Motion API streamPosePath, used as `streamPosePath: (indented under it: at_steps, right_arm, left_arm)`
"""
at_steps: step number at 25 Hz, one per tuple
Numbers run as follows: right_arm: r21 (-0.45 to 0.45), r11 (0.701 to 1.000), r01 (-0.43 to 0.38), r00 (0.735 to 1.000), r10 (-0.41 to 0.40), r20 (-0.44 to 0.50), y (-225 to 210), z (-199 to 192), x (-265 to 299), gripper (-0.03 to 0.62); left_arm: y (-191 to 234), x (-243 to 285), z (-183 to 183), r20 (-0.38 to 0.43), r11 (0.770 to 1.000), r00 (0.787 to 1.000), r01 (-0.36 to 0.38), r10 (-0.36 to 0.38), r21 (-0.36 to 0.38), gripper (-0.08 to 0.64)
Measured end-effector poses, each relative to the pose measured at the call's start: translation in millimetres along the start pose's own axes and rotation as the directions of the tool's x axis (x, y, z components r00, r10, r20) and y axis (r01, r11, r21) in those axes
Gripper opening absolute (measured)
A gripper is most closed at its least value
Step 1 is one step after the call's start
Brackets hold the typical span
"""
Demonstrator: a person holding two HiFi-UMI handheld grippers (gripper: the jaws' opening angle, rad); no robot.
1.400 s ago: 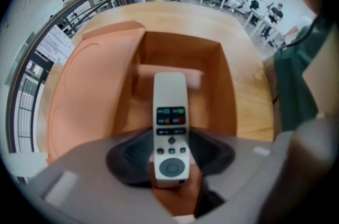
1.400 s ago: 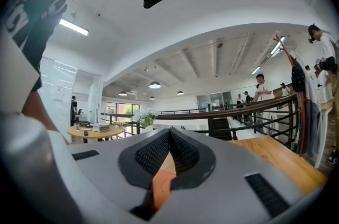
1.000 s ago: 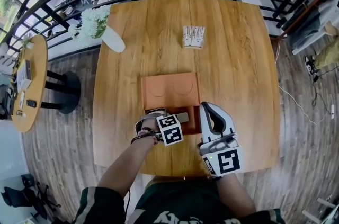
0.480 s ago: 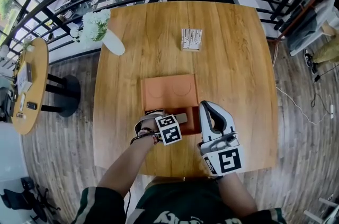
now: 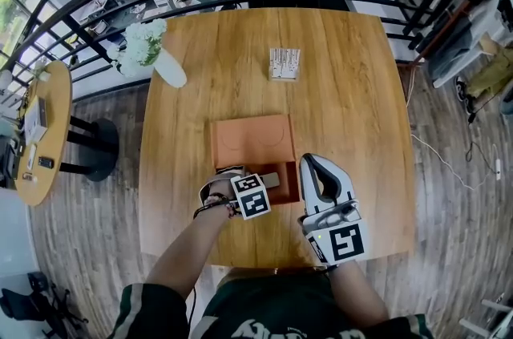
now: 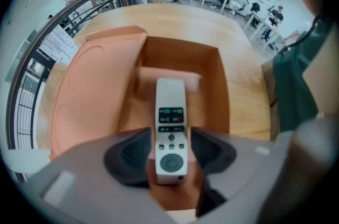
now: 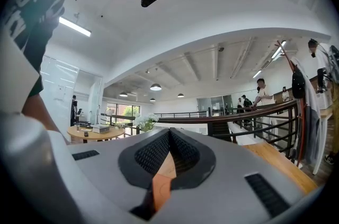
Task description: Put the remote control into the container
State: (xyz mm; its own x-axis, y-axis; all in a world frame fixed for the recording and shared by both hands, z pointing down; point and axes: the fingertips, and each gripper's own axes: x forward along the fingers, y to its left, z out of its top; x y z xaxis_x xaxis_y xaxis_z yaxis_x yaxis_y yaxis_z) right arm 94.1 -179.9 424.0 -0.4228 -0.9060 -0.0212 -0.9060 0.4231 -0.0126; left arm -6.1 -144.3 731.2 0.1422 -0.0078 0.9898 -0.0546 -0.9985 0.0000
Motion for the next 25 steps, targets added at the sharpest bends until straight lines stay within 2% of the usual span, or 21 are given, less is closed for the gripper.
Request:
streamPosePath:
  at_steps: [5,13,17,21,25]
  right_arm:
    - [-0.041,0.999,-0.005,1.000,0.005,0.011,1.1,13.9,-2.8,0.017]
    - [-0.036,0.999,-0.014,1.000,0.015,0.024,10.3,31.8,-7.6,0.017]
    - [-0.044,0.998,-0.036,0.999,0.037,0.018,23.2,37.4,-7.1,0.017]
    - [-0.037,0.997,-0.067,0.998,0.067,0.009,35.6,41.1,-5.2,0.017]
    - [-0.049,0.995,-0.088,0.996,0.088,0.001,48.0,45.2,-5.1,0.017]
  left_arm:
    - [5.1,-18.5,4.1,0.032,0.999,0.998,-0.046,0.046,-0.020,0.218]
    - [4.1,-54.6,4.2,0.096,0.993,0.990,-0.097,0.103,-0.065,0.218]
    - [-2.7,-76.3,3.3,0.153,0.990,0.983,-0.089,0.105,-0.108,0.202]
    - [-3.6,-106.2,4.6,0.240,0.978,0.959,-0.114,0.154,-0.172,0.172]
    - [-0.4,-144.6,7.7,0.332,0.955,0.913,-0.155,0.236,-0.253,0.170]
